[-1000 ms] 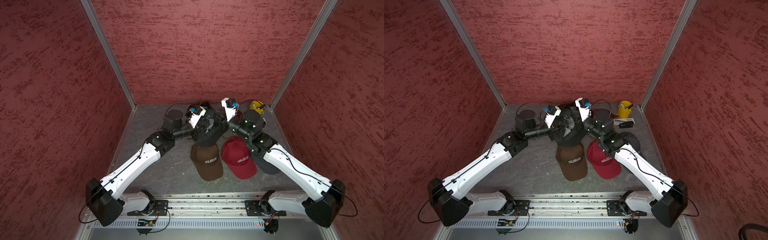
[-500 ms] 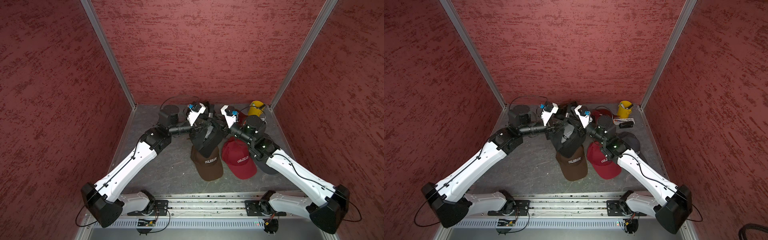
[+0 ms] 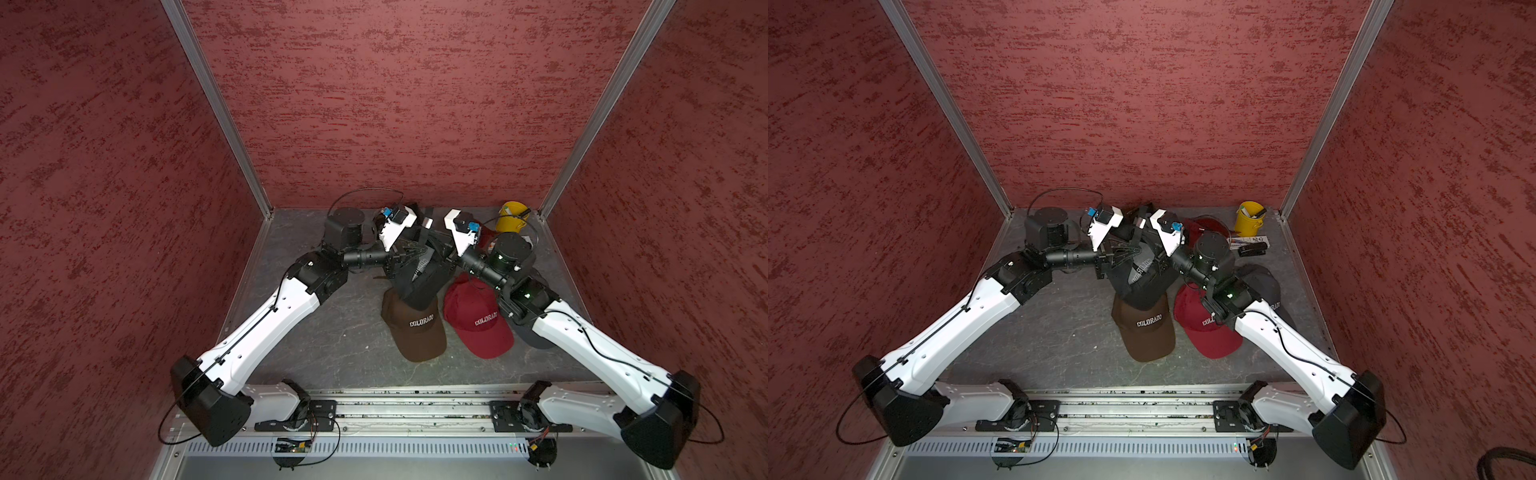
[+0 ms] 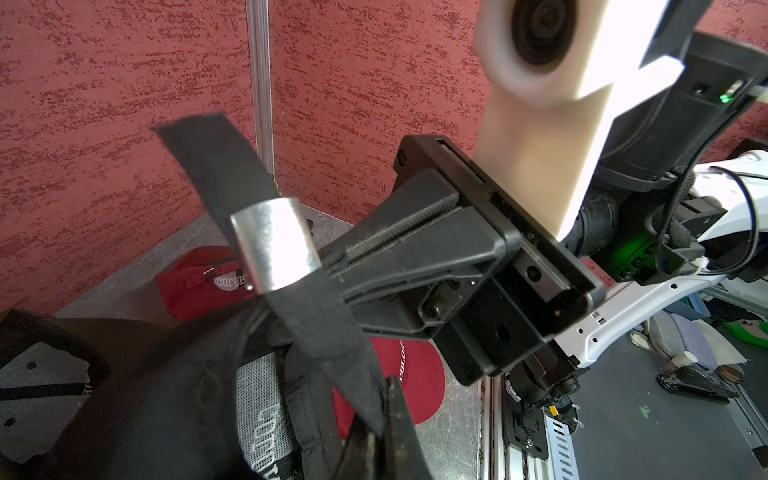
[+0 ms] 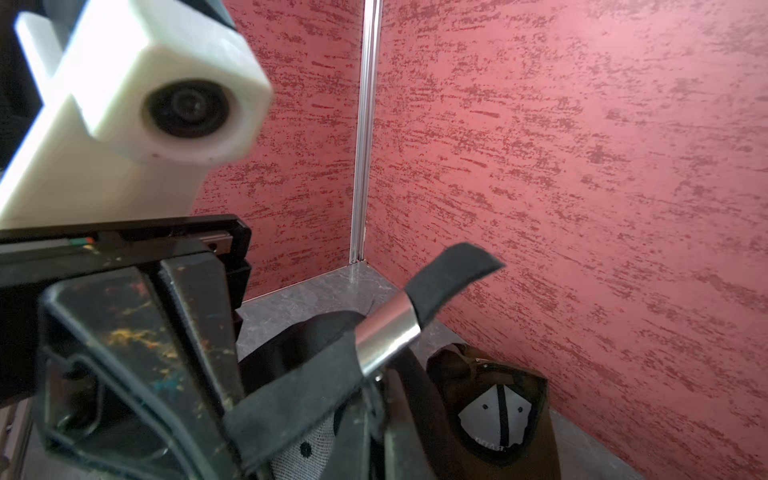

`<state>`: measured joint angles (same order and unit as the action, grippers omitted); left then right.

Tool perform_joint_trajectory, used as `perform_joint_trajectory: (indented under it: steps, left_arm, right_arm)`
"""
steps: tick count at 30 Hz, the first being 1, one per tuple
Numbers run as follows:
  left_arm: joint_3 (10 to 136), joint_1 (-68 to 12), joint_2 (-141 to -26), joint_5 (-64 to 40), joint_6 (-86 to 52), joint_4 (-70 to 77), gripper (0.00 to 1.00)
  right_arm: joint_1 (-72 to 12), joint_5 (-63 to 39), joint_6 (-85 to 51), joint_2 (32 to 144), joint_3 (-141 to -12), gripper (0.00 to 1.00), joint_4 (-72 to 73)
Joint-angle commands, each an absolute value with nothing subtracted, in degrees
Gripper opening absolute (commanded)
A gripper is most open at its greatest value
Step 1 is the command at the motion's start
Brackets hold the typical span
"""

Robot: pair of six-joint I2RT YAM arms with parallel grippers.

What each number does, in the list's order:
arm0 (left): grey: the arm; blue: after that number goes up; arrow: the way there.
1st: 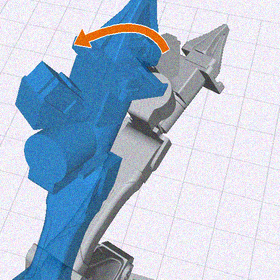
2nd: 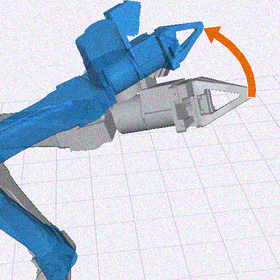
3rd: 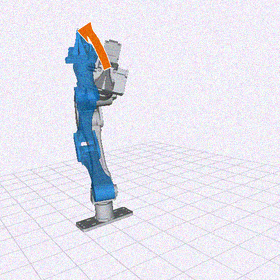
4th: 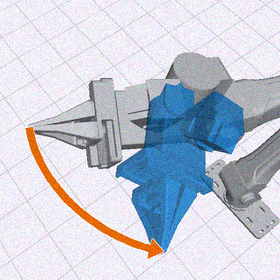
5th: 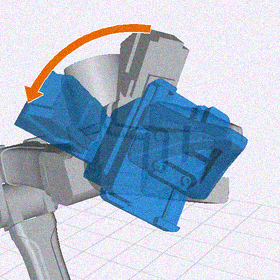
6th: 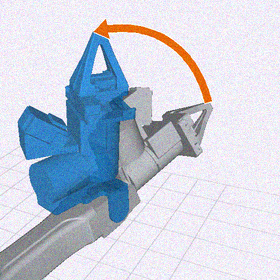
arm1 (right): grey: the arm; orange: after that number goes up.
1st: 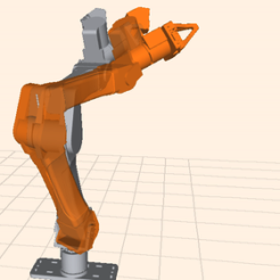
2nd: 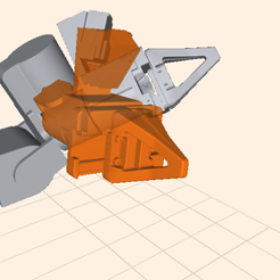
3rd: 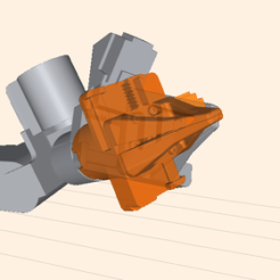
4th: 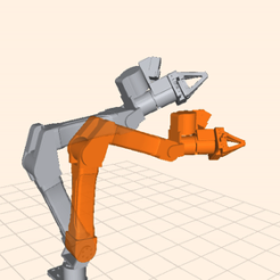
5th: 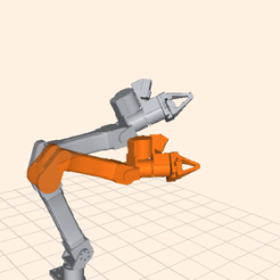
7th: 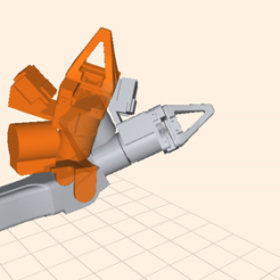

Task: Open the adjustable buckle of the baseball cap
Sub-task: Pull the adjustable strap on the baseball cap.

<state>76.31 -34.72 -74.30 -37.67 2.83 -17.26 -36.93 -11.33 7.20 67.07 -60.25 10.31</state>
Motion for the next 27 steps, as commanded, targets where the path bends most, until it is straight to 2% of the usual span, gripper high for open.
perform_joint_trajectory:
  steps: [1,10,27]
  left_arm:
    - [77.51,-34.62,-74.01,-38.37,3.24,-19.20,0.00]
    - [74.16,-34.37,-71.16,-35.13,4.83,-21.89,0.00]
    - [69.70,-31.23,-67.59,-26.98,3.87,-18.33,0.00]
  right_arm:
    - [-37.13,-5.28,3.89,66.94,-60.75,0.00,14.49]
    - [-37.16,2.10,-0.25,68.79,-64.62,0.00,13.91]
    - [-37.18,2.24,-4.11,72.37,-70.11,0.00,10.71]
